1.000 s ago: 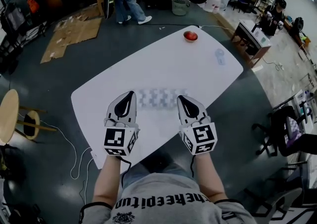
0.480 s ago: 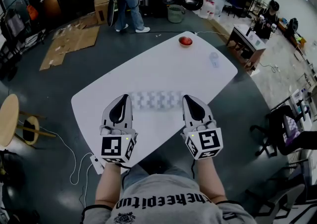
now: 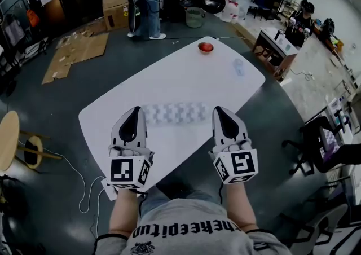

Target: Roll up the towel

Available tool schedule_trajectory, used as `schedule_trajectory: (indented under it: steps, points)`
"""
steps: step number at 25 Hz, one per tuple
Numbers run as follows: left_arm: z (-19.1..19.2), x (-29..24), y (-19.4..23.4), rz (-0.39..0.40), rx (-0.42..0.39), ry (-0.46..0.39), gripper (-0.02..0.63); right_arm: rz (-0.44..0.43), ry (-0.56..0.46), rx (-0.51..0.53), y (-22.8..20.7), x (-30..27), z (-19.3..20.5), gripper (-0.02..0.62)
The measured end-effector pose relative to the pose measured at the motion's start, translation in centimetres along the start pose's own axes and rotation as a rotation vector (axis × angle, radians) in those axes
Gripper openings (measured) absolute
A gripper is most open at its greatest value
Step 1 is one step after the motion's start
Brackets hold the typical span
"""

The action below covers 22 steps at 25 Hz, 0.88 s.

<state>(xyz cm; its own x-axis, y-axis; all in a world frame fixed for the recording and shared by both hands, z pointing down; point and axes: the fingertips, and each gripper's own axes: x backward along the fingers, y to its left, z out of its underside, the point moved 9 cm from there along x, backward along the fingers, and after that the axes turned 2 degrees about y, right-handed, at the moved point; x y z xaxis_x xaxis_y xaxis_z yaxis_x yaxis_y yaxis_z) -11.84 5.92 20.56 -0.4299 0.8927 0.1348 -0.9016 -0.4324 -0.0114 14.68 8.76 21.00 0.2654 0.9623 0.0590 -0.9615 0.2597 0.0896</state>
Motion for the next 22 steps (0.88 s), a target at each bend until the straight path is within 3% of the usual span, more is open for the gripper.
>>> schedule_trajectory:
  steps: [22]
  points:
    - [-0.2, 0.1, -1.2, 0.005, 0.029, -0.024, 0.005, 0.022, -0.027, 0.048, -0.2, 1.4, -0.9, 0.002]
